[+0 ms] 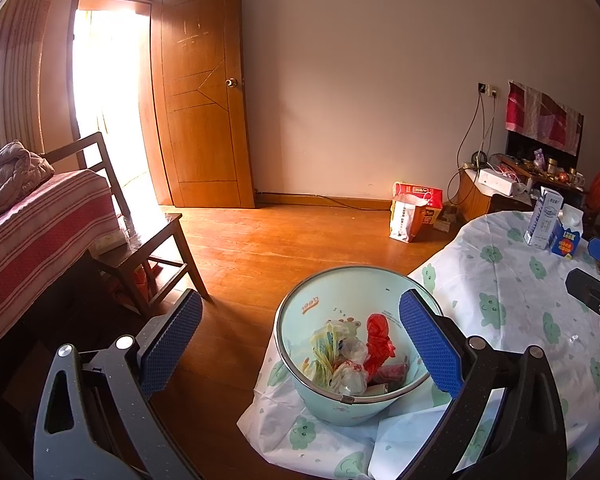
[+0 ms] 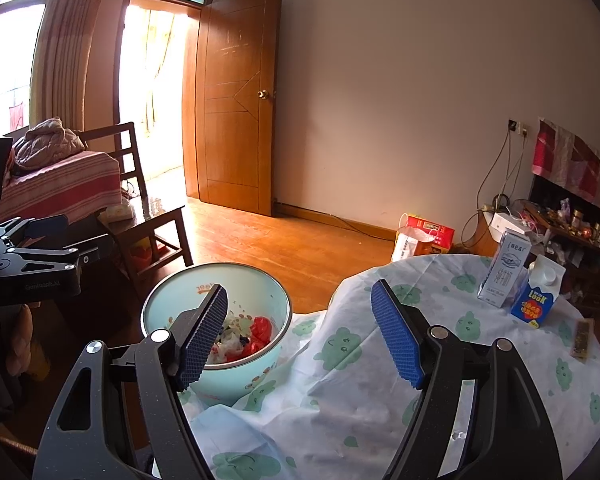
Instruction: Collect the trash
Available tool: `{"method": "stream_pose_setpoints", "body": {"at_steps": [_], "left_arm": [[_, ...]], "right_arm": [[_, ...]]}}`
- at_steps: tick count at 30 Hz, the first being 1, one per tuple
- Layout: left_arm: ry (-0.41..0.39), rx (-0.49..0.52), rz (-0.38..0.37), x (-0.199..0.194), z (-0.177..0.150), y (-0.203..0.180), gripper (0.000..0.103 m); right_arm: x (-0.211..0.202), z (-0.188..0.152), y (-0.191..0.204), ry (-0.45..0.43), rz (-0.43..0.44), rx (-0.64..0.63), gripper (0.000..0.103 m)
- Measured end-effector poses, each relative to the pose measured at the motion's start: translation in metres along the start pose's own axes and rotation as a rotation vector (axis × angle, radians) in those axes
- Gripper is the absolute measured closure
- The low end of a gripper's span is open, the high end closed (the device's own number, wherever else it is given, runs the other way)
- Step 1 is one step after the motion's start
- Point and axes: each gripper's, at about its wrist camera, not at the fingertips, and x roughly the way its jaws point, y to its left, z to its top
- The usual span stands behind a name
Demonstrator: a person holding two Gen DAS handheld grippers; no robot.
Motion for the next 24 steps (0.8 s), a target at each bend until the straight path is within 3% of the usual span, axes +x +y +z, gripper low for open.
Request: {"method": "stream_pose_setpoints", "body": {"at_steps": [24], "left_arm": [[-0.001,0.036,0.029,0.005,-0.003,-0.011,0.006]], "right_arm": [[-0.002,-0.001,-0.001,-0.006,-0.009,-0.006,0.026]]}}
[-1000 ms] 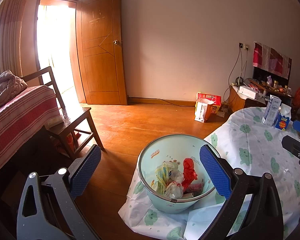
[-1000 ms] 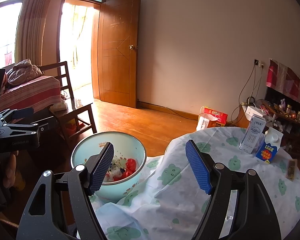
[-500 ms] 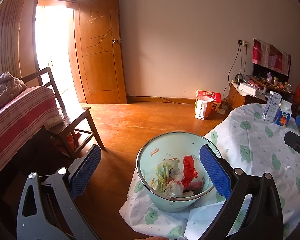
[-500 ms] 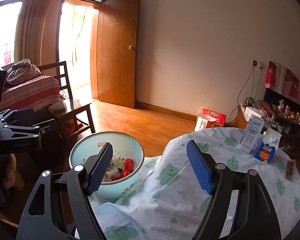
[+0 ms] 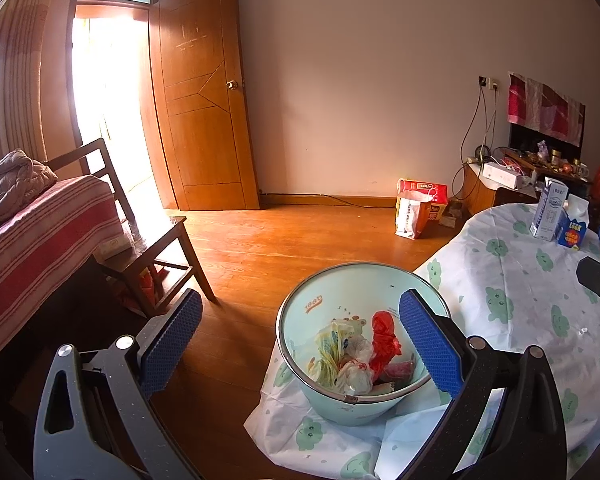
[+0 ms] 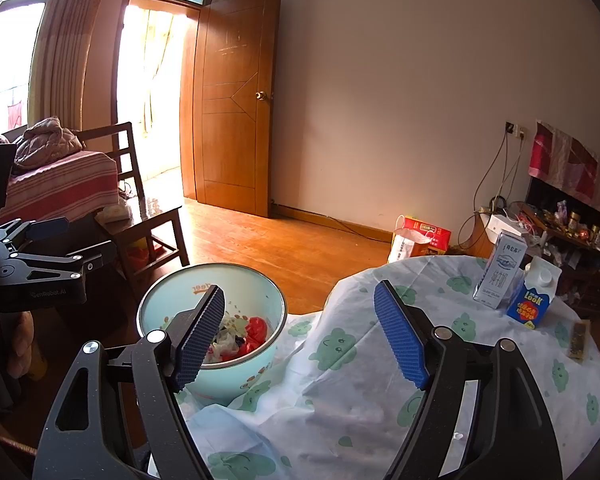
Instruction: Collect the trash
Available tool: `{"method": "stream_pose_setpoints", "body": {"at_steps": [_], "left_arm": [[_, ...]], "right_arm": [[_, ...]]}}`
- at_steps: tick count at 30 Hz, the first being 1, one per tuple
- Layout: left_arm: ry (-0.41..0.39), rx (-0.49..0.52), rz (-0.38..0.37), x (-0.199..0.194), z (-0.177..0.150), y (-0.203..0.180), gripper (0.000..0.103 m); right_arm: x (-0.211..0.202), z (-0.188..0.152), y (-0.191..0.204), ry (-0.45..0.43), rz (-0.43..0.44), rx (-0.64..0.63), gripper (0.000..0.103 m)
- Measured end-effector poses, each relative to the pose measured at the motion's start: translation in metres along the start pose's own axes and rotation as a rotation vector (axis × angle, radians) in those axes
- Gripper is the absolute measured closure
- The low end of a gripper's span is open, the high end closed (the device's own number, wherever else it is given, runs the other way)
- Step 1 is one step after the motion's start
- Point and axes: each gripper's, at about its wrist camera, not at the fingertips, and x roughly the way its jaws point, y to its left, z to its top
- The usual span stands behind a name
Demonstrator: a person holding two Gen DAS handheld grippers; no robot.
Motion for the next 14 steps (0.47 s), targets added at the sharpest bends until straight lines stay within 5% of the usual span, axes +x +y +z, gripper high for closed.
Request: {"method": "stream_pose_setpoints", "body": {"at_steps": [8,14], "left_arm": [[0.032,-0.017,-0.033,0.004,0.000,0.001,0.006],[0.044,-0.013,-0.045,0.007,-0.002,0.000,0.006]], "right_arm": [[-0.001,-0.001,-0.012,0.000,-0.021,0.010,0.024],[-0.004,-0.016,-0.072,0.046,-0.114,0.090,0.022]]}}
